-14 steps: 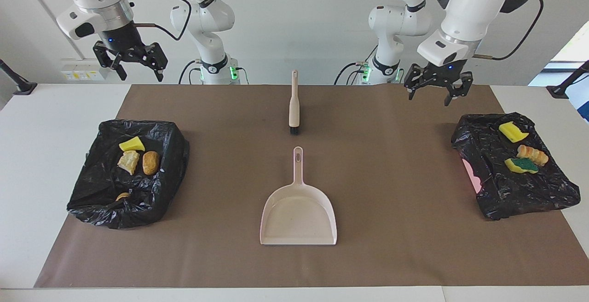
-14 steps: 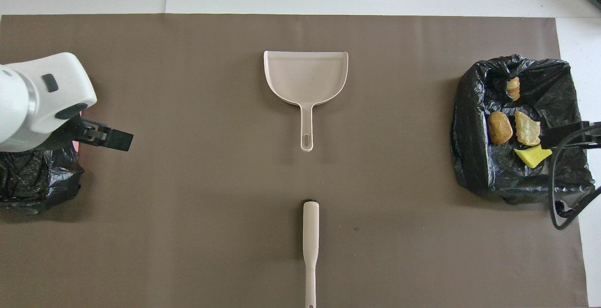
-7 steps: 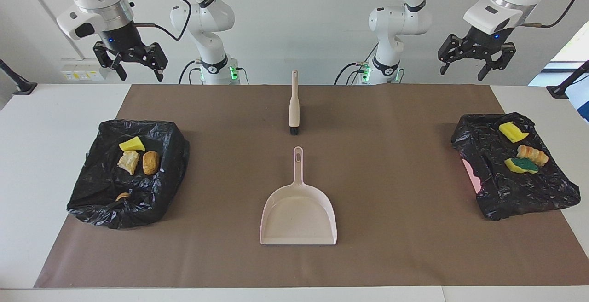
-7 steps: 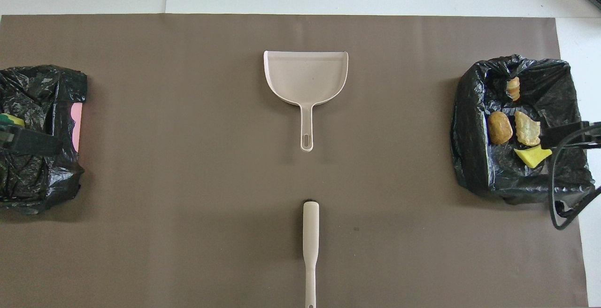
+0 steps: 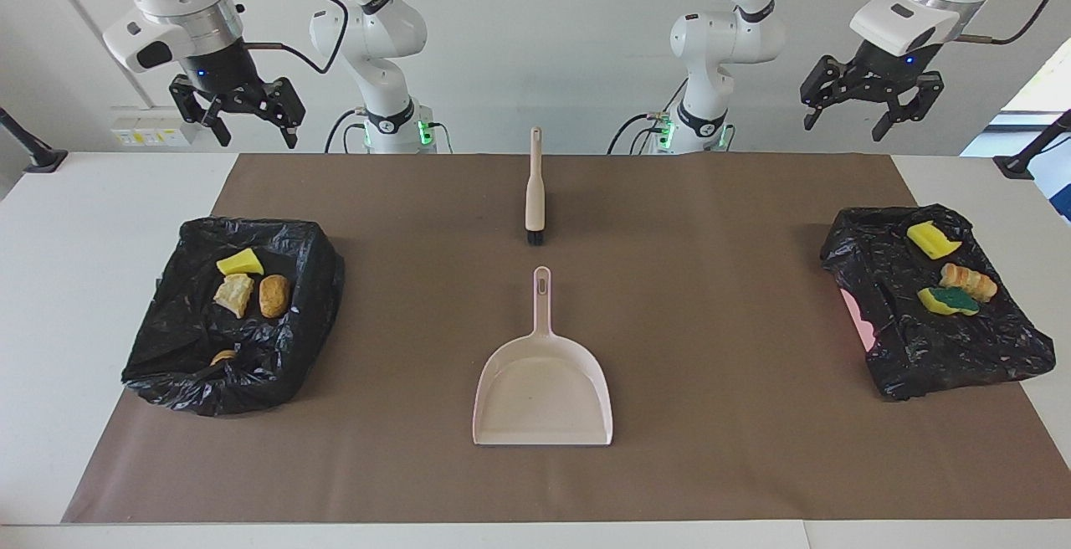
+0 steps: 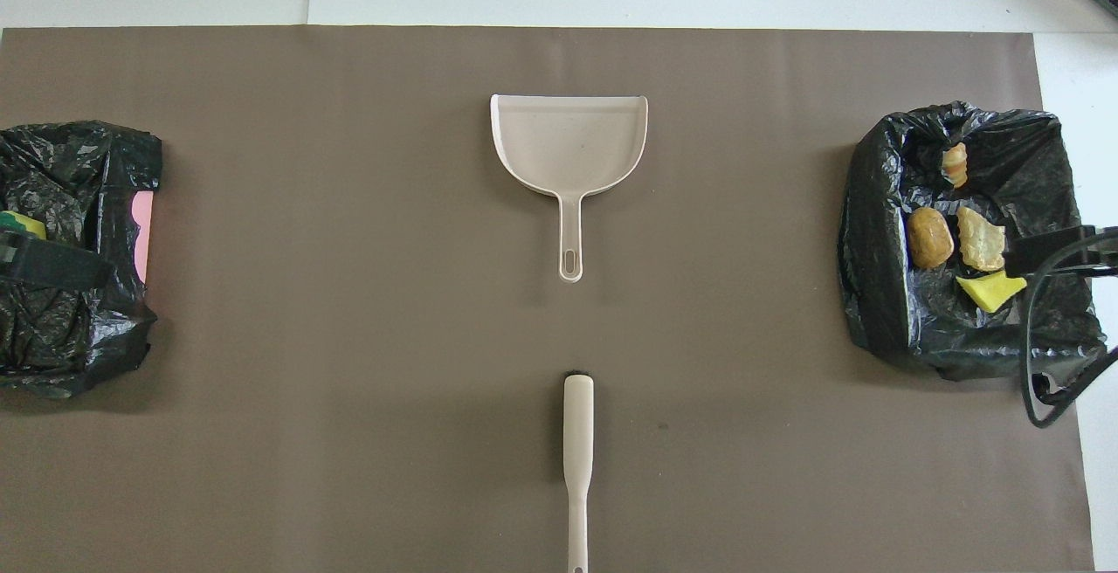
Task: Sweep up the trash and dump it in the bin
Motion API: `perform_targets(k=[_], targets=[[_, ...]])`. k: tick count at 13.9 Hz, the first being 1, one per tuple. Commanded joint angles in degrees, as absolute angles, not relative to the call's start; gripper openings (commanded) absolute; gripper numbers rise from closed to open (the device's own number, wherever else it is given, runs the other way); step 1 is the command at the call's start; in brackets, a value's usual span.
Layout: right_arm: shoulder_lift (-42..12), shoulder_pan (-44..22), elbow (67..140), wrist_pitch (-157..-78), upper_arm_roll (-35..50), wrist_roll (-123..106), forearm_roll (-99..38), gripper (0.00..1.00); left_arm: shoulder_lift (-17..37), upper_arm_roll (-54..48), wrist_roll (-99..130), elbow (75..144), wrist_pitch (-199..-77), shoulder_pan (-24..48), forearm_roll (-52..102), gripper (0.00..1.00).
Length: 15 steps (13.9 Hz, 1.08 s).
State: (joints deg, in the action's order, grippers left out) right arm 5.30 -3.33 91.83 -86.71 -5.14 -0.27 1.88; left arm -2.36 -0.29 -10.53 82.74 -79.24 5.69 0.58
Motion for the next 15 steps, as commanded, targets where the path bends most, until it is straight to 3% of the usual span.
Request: perform_targets(k=[1, 15], targets=[[5.98, -2.81, 92.90, -87.89, -5.01, -1.41, 0.35, 1.00, -3.69, -0.70, -10.02, 84.29, -79.54, 4.75, 1.41, 1.00], [5.98, -2.81, 92.90, -87.89, -5.01, -1.67, 0.35, 1.00, -3.87, -0.79, -6.50, 85.08, -80.95, 4.83, 0.97, 1.00]])
